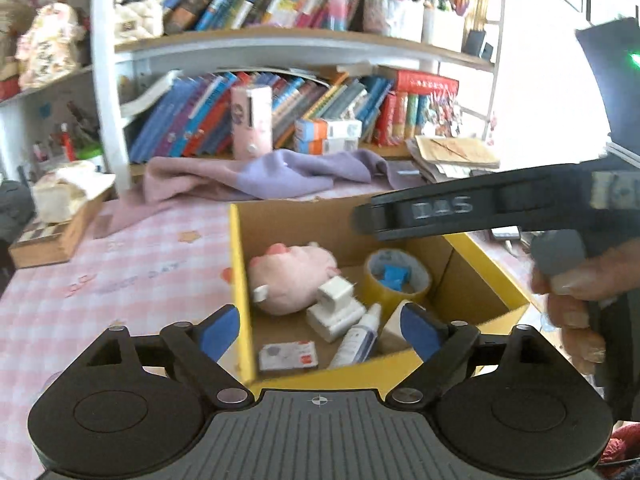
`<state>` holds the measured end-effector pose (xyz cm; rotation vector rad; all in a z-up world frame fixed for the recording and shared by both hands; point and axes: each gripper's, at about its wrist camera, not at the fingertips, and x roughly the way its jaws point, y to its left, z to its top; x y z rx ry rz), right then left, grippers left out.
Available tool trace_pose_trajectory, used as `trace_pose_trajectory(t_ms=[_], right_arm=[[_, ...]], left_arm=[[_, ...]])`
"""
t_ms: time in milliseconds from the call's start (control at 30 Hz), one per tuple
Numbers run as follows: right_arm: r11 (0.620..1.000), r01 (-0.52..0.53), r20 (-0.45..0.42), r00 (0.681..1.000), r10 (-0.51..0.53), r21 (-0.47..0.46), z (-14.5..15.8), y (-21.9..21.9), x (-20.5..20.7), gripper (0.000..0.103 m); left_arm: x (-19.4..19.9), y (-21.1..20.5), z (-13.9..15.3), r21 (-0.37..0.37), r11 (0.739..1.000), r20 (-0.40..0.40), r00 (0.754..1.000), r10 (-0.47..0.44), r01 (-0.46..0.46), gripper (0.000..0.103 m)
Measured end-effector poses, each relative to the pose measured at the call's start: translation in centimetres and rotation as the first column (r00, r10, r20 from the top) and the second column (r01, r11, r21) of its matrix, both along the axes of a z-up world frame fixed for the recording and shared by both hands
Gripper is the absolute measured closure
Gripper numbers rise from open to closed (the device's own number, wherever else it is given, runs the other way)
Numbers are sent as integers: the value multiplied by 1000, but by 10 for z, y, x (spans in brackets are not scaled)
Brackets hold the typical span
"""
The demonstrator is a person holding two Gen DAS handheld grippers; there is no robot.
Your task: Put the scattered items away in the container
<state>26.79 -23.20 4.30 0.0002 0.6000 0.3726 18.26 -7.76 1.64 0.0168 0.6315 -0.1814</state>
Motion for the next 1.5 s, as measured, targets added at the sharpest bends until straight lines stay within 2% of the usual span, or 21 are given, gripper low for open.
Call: trace_pose_trajectory(t_ms=[200,367,567,867,1233,1500], right_arm=[[999,35,56,998,-35,1,3,20,-55,15],[998,66,64,996,-67,9,-2,39,-103,12],[995,97,50,994,-96,-20,-15,58,-158,11],[994,98,36,995,-97,-52,-29,82,-224,9],[992,114,14,993,-114,-58,-32,86,-259,5],[990,128,26,992,-126,-67,-28,86,-269,0]], left_arm=[[-47,40,9,-8,998,38,997,65,-65,11],[-85,73,9,-29,992,57,991,121,-119,11],[-127,105,5,-60,985,52,985,165,-162,7],[-173,121,-8,-20,987,3,987,160,-160,6],[-198,127,-17,-13,987,-53,986,158,-159,2],[-204,126,-17,11,985,-48,984,172,-172,0]])
